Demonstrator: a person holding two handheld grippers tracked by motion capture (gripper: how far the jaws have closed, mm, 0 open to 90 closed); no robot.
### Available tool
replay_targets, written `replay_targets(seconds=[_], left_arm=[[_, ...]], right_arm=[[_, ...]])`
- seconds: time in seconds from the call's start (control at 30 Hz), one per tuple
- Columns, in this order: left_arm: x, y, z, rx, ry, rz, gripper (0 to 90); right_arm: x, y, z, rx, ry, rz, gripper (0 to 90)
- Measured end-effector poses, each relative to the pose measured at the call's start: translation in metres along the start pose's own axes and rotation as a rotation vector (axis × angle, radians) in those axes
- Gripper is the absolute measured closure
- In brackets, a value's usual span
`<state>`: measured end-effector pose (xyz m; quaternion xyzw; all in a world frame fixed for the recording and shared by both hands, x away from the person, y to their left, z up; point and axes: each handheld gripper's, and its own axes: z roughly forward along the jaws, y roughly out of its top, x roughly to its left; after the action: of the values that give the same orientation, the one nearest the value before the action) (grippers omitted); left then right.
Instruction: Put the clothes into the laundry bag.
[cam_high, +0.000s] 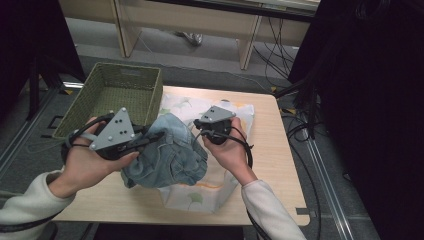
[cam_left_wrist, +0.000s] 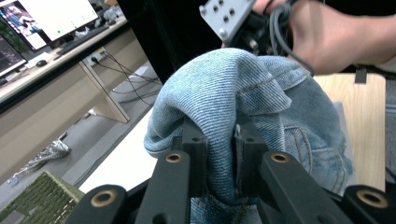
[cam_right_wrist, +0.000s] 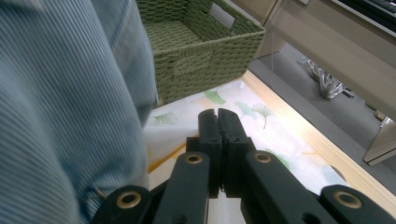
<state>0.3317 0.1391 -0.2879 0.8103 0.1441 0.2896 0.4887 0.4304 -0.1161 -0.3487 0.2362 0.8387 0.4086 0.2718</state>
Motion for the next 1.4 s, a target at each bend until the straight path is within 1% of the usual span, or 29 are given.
replay_targets(seconds=[0.07,0.13,0.17,0.2,0.3,0.33,0.37,0.4,0.47,0.5,0.53,0.57,0.63,0.67,0.7,0.73,0.77,0.8,0.83,0.87,0.97,1.1,1.13,1.17,1.2,1.27,1.3,1.33,1.4], left_arm=[[-0.002,-0.001,0.005,0.017,-0.005,0.012,77.7],[-0.004,-0.001,0.01,0.034,-0.005,0.029,77.6],[-0.006,-0.002,0.013,0.049,-0.008,0.042,77.6],[-0.007,-0.002,0.016,0.067,-0.013,0.054,77.5],[-0.01,-0.005,0.026,0.115,-0.029,0.077,77.3],[-0.011,-0.006,0.03,0.13,-0.033,0.085,77.2],[-0.012,-0.007,0.033,0.137,-0.036,0.088,77.2],[-0.013,-0.009,0.038,0.149,-0.041,0.096,77.1],[-0.014,-0.01,0.046,0.165,-0.046,0.103,77.1],[-0.015,-0.011,0.05,0.171,-0.049,0.105,77.1],[-0.015,-0.011,0.054,0.183,-0.055,0.111,77.0],[-0.016,-0.012,0.058,0.191,-0.063,0.111,76.9],[-0.017,-0.014,0.067,0.205,-0.076,0.11,76.9],[-0.018,-0.015,0.072,0.214,-0.081,0.114,76.9],[-0.02,-0.017,0.077,0.218,-0.101,0.11,76.9],[-0.021,-0.018,0.081,0.221,-0.093,0.117,76.9],[-0.022,-0.019,0.085,0.224,-0.094,0.124,76.8],[-0.022,-0.021,0.09,0.225,-0.096,0.127,76.8],[-0.022,-0.022,0.094,0.228,-0.097,0.143,76.8],[-0.023,-0.024,0.098,0.234,-0.098,0.139,76.8],[-0.026,-0.032,0.11,0.265,-0.115,0.103,76.7],[-0.029,-0.041,0.122,0.272,-0.122,0.09,76.5],[-0.03,-0.043,0.124,0.275,-0.122,0.095,76.5],[-0.031,-0.045,0.127,0.275,-0.119,0.091,76.5],[-0.031,-0.046,0.129,0.281,-0.121,0.098,76.4],[-0.032,-0.05,0.136,0.278,-0.112,0.09,76.4],[-0.032,-0.051,0.138,0.285,-0.111,0.096,76.4],[-0.033,-0.053,0.141,0.283,-0.107,0.093,76.3],[-0.033,-0.058,0.146,0.277,-0.096,0.088,76.3]], right_arm=[[0.0,0.0,0.0,-0.003,-0.001,-0.004,90.0],[0.002,0.0,0.0,0.002,0.006,0.016,90.0],[0.003,0.0,0.001,0.001,0.01,0.017,90.0],[0.003,0.0,0.001,-0.001,0.015,0.007,90.0],[0.004,0.0,0.002,0.002,0.021,0.003,90.0],[0.005,0.0,0.002,0.007,0.021,0.016,90.0],[0.006,0.0,0.003,0.009,0.023,0.015,90.0],[0.005,0.0,0.004,0.006,0.027,0.001,90.0],[0.006,-0.001,0.005,0.011,0.029,0.003,90.0],[0.007,-0.002,0.005,0.017,0.028,0.017,90.0],[0.006,-0.002,0.005,0.013,0.028,0.002,90.0],[0.006,-0.002,0.005,0.013,0.028,0.002,90.0],[0.006,-0.003,0.005,0.018,0.03,0.017,90.0],[0.006,-0.003,0.005,0.018,0.032,0.011,90.0],[0.006,-0.004,0.005,0.021,0.029,0.021,90.0],[0.006,-0.004,0.006,0.022,0.027,0.016,90.0],[0.005,-0.005,0.006,0.023,0.03,0.011,90.0],[0.005,-0.006,0.006,0.027,0.029,0.017,90.0],[0.004,-0.006,0.006,0.027,0.031,0.013,90.0],[0.004,-0.007,0.006,0.029,0.029,0.021,90.0],[0.004,-0.008,0.007,0.03,0.033,0.016,90.0],[0.003,-0.009,0.007,0.033,0.031,0.015,90.0],[0.003,-0.009,0.007,0.033,0.03,0.009,90.0],[0.003,-0.009,0.007,0.033,0.03,0.01,90.0],[0.003,-0.009,0.007,0.035,0.03,0.012,90.0],[0.004,-0.01,0.008,0.037,0.032,0.015,90.0],[0.004,-0.01,0.008,0.037,0.031,0.013,90.0],[0.004,-0.01,0.008,0.039,0.032,0.017,90.0],[0.004,-0.01,0.008,0.039,0.032,0.012,90.0]])
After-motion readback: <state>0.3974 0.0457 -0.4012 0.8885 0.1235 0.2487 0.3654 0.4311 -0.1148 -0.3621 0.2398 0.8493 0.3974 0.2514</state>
